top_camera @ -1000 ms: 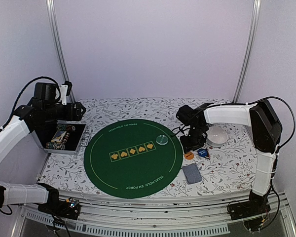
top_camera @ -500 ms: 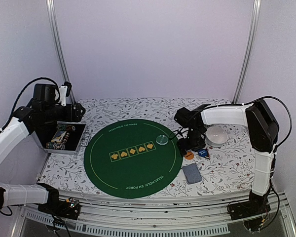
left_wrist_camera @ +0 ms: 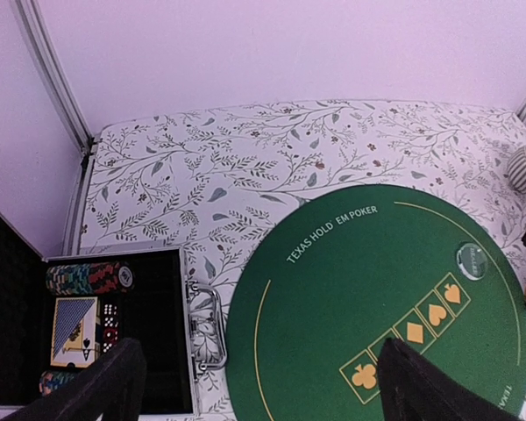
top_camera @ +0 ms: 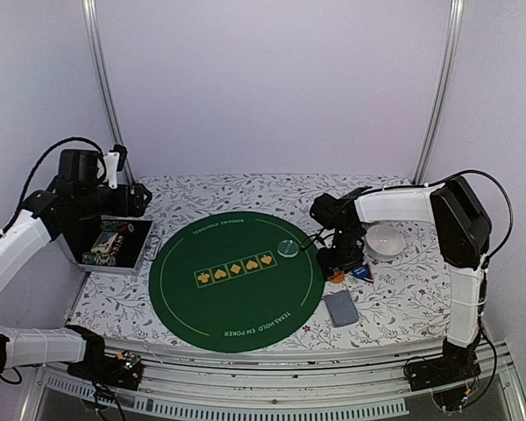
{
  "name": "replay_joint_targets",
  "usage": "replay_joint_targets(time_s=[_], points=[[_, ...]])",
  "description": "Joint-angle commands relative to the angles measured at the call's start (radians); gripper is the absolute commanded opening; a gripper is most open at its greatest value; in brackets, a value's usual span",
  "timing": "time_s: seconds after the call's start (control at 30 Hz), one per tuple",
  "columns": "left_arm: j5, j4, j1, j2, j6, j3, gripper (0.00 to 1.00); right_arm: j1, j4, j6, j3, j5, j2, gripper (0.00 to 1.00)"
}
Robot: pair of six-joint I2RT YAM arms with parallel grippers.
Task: Distribute texas hold em gaming equipment
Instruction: Pick up the big blind button from the center of the board.
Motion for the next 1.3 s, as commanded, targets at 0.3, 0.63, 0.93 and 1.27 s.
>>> replay_joint_targets(time_s=[0.3, 0.63, 0.93, 1.27], points=[[-0.009, 0.02, -0.022, -0.005, 0.016, -0.004, 0.94, -0.033, -0.023, 0.011, -0.054, 0.046, 0.012, 0.61], [-0.017, 0.02, -0.027, -0.01, 0.019, -0.005, 0.95, -0.049, -0.039, 0.017, -0.063, 0.068, -0.008, 0.61], [-0.024, 0.02, -0.027, -0.016, 0.022, -0.007, 0.95, -0.034, -0.013, 0.01, -0.036, 0.012, 0.041, 0.58], [-0.028, 0.022, -0.03, -0.014, 0.023, -0.009, 0.95, -0.028, -0.038, 0.016, -0.015, 0.03, 0.032, 0.42]])
